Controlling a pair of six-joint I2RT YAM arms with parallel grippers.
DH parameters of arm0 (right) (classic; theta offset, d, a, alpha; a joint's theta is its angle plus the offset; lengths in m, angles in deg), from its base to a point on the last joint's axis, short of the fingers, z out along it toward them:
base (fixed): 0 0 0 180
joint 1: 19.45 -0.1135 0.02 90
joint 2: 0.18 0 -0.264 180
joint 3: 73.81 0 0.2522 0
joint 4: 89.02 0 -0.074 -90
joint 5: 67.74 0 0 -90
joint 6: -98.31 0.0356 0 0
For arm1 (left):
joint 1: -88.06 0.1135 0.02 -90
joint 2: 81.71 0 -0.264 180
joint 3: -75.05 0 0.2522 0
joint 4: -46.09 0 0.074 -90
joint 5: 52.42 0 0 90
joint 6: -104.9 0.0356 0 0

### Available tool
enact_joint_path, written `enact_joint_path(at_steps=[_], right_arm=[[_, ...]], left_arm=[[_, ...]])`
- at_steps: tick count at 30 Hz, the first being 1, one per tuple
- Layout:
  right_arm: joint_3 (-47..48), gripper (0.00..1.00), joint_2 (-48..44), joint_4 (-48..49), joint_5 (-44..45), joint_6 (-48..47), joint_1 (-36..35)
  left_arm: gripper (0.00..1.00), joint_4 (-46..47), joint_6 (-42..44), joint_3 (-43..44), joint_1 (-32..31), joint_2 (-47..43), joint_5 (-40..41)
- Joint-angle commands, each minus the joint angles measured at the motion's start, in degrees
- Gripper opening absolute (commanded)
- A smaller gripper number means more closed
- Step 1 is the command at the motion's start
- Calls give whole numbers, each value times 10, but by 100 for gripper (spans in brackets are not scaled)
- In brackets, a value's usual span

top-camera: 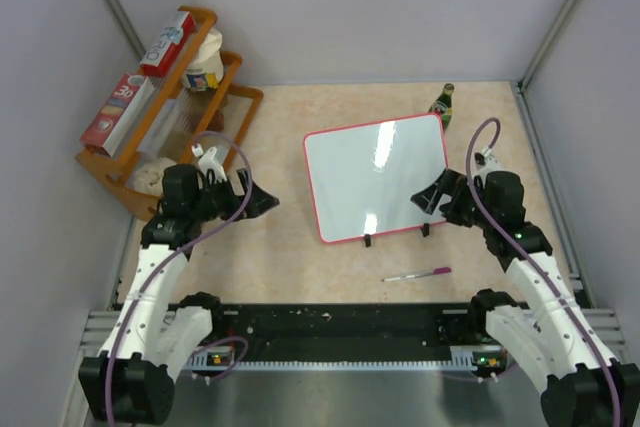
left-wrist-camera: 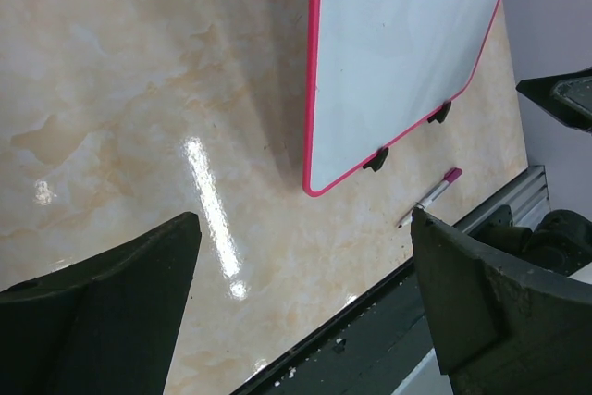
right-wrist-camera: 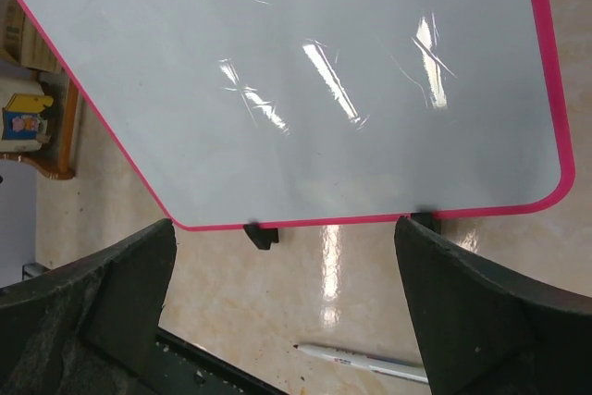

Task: Write a sentence on the whiteboard
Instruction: Pick up the whiteboard marker from the center of the board.

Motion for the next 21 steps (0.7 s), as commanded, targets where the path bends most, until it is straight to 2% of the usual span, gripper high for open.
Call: enact_joint_path(at_steps=[1, 5, 7, 11, 18, 21], right_arm=[[44, 99, 8, -15, 15, -9, -6], [55, 99, 26, -18, 23, -18, -6], [58, 99, 29, -21, 29, -20, -6], [59, 99, 29, -30, 45, -27, -5], [73, 99, 49, -67, 104, -55, -5], [69, 99, 46, -73, 118, -56, -5]], left_arm=[[98, 38, 7, 20, -26, -8, -15], [98, 60, 7, 24, -135, -7, 41], [98, 61, 9, 43, -223, 17, 108], [98, 84, 7, 75, -353, 85, 167], [96, 107, 64, 187, -563, 267, 283], [89, 108, 101, 243, -626, 361, 313]])
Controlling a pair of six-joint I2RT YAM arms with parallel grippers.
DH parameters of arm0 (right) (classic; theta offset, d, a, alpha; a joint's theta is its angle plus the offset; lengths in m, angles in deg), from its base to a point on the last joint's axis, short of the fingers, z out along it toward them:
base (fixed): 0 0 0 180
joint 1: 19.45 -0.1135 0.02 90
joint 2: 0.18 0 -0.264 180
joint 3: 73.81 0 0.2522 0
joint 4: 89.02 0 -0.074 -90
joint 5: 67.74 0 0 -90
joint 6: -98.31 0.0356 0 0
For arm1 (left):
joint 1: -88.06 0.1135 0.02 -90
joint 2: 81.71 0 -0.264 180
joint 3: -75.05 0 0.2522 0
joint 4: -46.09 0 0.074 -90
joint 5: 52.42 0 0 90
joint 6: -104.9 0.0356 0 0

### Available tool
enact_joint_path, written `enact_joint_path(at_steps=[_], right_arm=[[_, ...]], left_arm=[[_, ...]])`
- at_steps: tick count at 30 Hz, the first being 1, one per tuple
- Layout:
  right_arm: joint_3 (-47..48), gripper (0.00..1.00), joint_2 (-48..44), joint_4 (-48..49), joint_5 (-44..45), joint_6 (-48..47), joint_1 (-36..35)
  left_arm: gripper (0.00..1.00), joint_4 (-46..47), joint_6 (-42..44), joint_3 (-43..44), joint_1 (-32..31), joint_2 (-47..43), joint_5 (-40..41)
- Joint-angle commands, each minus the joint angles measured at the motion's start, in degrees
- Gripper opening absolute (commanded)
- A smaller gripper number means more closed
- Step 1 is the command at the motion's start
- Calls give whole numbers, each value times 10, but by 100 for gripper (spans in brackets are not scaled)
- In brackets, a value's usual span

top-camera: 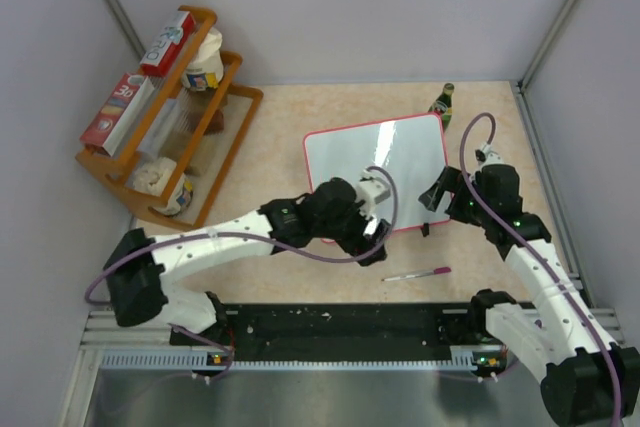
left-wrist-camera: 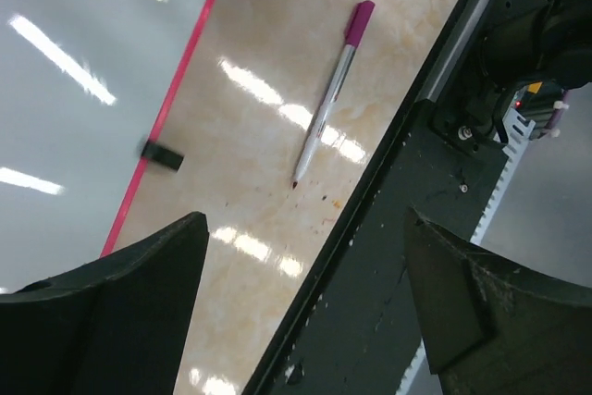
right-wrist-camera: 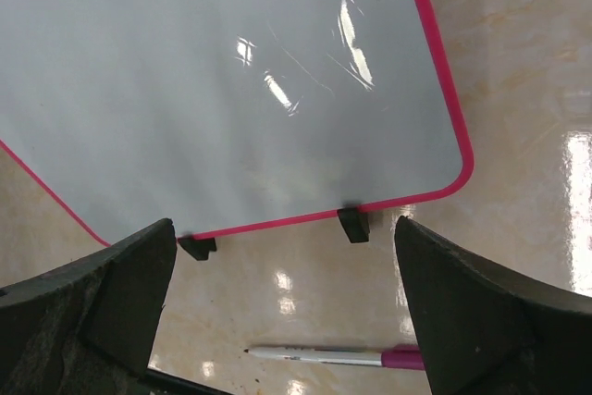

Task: Write a sentence on the whiteboard
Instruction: Pick up the whiteboard marker from the center of the board.

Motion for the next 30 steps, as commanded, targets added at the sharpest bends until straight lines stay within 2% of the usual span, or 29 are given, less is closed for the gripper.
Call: enact_joint_path(at_steps=[1, 6, 9, 12, 23, 28, 30], right_arm=[[22, 99, -5, -14, 42, -16, -4], [1, 99, -9, -15, 28, -8, 35], [-9, 99, -9, -14, -17, -16, 85], [-10, 99, -14, -16, -32, -26, 114], [-7, 99, -10, -17, -45, -18, 126], [-1, 99, -14, -15, -51, -10, 129], [3, 99, -15, -16, -52, -9, 129]], left_arm=[[88, 31, 72, 92, -81, 111, 79], [82, 50, 134, 138, -151, 213, 98], [73, 55, 141, 150, -162, 254, 82], [68, 75, 147, 148, -164, 285, 79], [51, 90, 168, 155, -164, 353, 103], [37, 89, 177, 127, -166, 365, 115], [30, 89, 181, 118, -168, 370, 144]])
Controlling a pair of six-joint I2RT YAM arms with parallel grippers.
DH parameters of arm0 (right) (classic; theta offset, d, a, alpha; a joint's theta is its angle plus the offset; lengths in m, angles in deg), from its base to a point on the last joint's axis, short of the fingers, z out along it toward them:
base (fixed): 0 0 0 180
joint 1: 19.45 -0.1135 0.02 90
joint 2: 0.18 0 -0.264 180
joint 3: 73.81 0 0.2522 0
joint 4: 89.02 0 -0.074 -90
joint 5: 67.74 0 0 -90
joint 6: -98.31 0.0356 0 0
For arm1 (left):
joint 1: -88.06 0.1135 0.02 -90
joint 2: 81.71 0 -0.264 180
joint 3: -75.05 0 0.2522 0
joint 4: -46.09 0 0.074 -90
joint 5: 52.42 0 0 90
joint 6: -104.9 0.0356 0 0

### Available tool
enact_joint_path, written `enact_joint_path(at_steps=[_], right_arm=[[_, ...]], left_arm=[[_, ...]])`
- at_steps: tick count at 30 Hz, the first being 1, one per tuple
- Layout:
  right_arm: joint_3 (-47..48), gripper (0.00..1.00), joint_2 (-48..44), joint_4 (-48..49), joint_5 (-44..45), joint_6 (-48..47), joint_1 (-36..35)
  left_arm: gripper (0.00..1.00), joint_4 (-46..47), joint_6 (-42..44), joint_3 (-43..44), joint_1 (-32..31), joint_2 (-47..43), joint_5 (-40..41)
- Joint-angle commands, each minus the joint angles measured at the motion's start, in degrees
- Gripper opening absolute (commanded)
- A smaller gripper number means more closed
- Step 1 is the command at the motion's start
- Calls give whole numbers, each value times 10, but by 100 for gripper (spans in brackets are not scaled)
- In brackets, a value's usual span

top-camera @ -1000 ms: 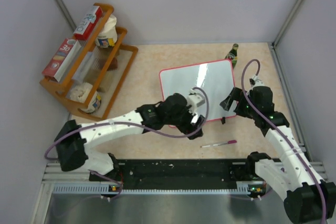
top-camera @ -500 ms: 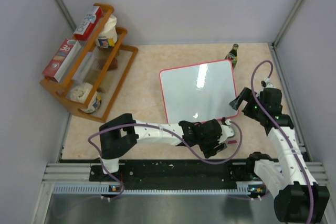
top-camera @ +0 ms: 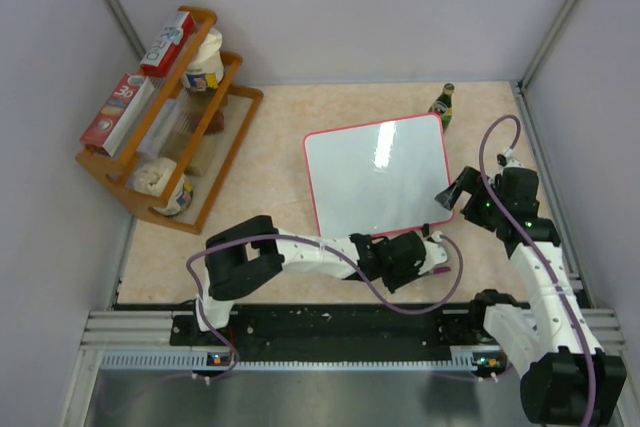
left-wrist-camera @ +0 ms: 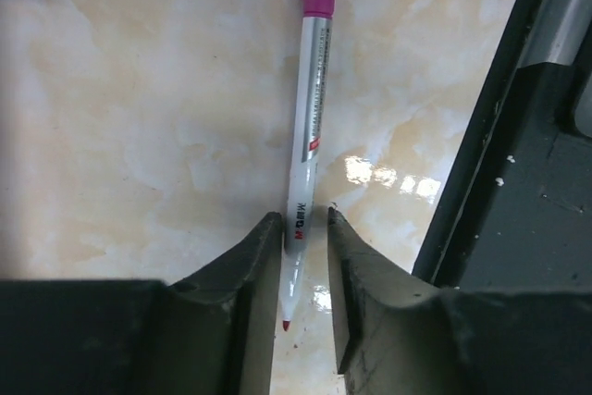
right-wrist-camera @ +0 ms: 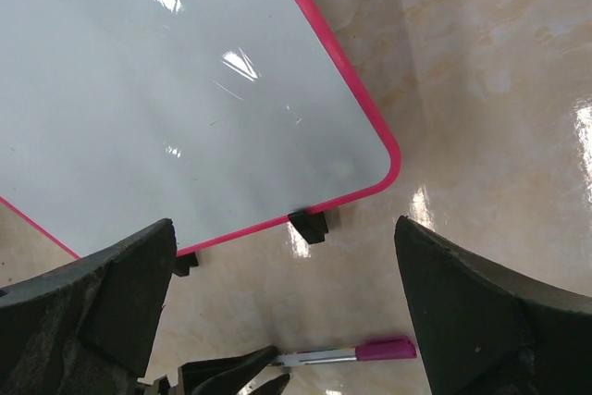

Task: Write a sentence on the whiteboard
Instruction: Pick up the whiteboard marker from the center of the board.

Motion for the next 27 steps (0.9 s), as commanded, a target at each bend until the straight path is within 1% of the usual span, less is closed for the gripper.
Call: enact_joint_path(at_steps=[1, 2, 3, 6, 10, 13, 16, 17, 18, 20, 23, 26, 27], right_arm=[[17, 99, -11, 7, -7, 5, 8], [18, 99, -11, 7, -8, 5, 8], [20, 99, -11, 6, -9, 4, 8], [25, 99, -12, 7, -21, 5, 8], [35, 99, -21, 10, -47, 4, 8], [47, 99, -40, 29, -96, 14, 8], [67, 99, -56, 64, -169, 39, 8], [85, 99, -61, 66, -184, 42, 8], [99, 99, -62, 72, -198, 46, 8], [122, 99, -62, 78, -228, 50, 7], [137, 99, -55, 116, -280, 72, 2], [141, 99, -37, 156, -306, 89, -28], [142, 99, -28, 166, -302, 90, -66]], left_arm=[[24, 6, 14, -22, -4, 12, 40], [10, 6, 14, -27, -5, 11, 44], [1, 6, 14, -33, -5, 9, 47], [0, 7, 7, -46, -5, -9, 49], [0, 14, -12, -65, -4, -68, 56], [0, 21, -25, -81, -1, -125, 55], [0, 45, -45, -114, 23, -196, 20], [0, 49, -53, -125, 34, -227, 16], [0, 52, -60, -135, 46, -251, -11], [0, 53, -69, -154, 72, -296, -30], [0, 42, -85, -177, 132, -360, -76], [0, 35, -108, -203, 216, -426, -166], [0, 38, -120, -215, 248, -451, -191]])
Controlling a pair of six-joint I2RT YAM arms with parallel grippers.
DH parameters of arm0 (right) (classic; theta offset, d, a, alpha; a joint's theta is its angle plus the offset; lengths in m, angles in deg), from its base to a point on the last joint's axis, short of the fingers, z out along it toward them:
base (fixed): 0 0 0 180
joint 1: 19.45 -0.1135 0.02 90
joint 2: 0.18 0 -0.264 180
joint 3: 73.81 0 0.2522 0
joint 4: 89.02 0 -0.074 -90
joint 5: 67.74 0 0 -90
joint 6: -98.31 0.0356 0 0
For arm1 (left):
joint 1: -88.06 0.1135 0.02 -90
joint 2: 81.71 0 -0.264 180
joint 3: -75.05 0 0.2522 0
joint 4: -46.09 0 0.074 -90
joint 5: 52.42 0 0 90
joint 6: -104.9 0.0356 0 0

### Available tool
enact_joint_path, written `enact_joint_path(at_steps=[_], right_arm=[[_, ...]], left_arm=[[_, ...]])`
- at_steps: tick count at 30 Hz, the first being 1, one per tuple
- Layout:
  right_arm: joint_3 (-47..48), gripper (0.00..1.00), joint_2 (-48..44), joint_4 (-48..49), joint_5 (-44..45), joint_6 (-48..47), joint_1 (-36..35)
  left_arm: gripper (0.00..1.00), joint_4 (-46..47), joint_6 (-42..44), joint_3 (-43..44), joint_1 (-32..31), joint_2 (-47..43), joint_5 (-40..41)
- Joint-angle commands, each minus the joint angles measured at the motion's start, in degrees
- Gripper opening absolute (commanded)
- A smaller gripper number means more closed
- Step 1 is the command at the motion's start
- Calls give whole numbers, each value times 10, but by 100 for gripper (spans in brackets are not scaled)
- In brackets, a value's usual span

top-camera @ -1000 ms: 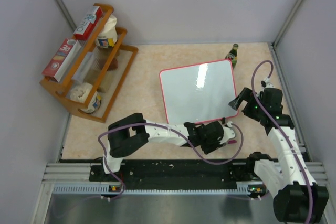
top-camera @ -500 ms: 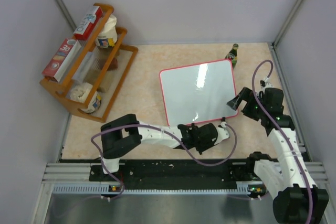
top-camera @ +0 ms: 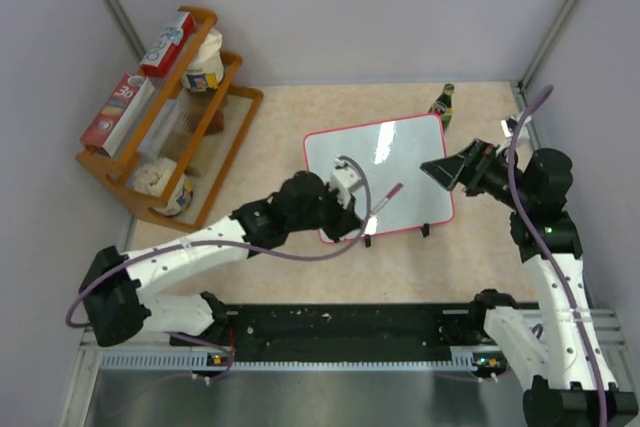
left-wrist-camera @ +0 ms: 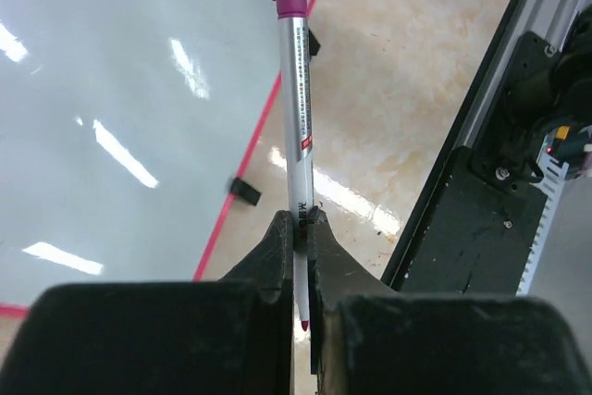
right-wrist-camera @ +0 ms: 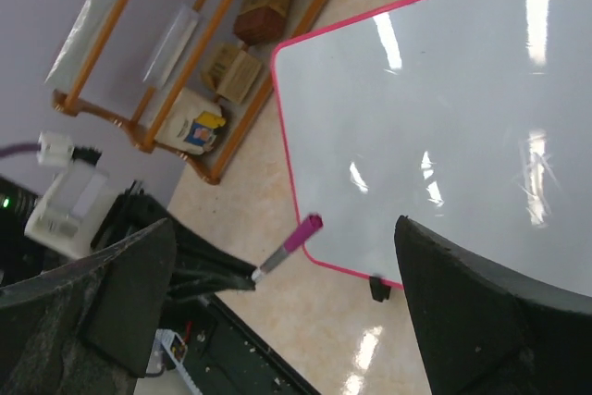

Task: Write a sentence on the whiteboard
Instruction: Pick up the whiteboard marker from the center of the board, then pass from the left arm to the right

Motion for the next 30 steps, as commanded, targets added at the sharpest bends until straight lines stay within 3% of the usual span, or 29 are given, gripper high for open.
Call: enact_joint_path(at_steps=[1, 5, 8, 11, 24, 27, 30], right_arm=[[19, 98, 29, 78, -55, 26, -77], [4, 93, 59, 162, -44, 60, -180], [4, 89, 88, 189, -12, 64, -256], [11, 79, 132, 243, -12, 82, -314], [33, 52, 208, 317, -16, 103, -389], [20, 36, 208, 350, -32, 127, -392], [15, 0, 206, 354, -42, 135, -394]], left_arm=[[0, 10, -56, -44, 113, -102, -149], [0, 8, -89, -51, 193, -171, -210], [0, 3, -115, -43, 222, -200, -258], [0, 11, -134, -37, 230, -209, -299], [0, 64, -175, -62, 231, -213, -357], [0, 79, -173, -66, 232, -211, -355], [0, 71, -165, -65, 232, -215, -340]])
